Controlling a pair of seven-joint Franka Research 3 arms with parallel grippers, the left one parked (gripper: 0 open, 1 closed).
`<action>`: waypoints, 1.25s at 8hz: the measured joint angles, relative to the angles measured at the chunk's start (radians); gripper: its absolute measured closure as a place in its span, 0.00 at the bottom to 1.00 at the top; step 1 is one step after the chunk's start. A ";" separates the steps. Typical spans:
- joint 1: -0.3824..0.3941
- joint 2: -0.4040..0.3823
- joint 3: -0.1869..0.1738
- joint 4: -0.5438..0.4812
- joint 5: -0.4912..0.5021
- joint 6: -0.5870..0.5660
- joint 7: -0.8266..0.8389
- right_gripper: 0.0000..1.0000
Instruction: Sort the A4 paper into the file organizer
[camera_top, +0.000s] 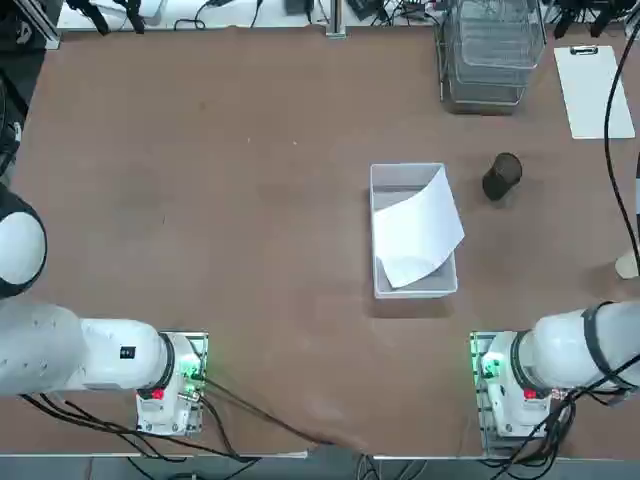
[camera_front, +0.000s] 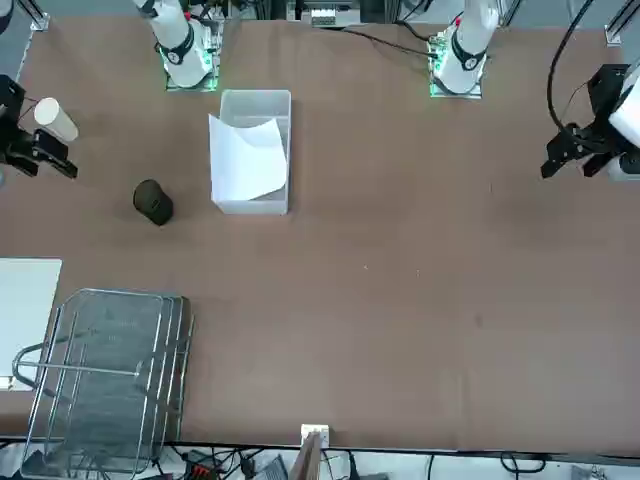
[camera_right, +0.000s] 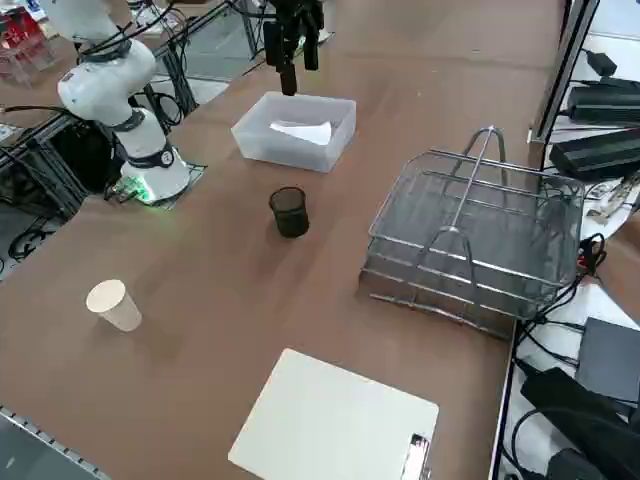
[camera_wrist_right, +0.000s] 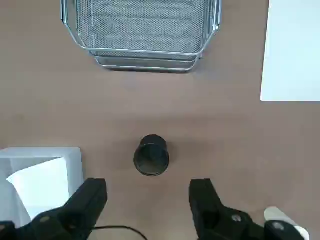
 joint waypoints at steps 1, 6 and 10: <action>0.000 0.001 0.000 0.000 0.002 0.000 0.000 0.00; 0.050 0.048 0.029 -0.039 0.119 -0.078 0.093 0.00; 0.156 0.062 0.036 -0.247 0.165 -0.085 0.111 0.00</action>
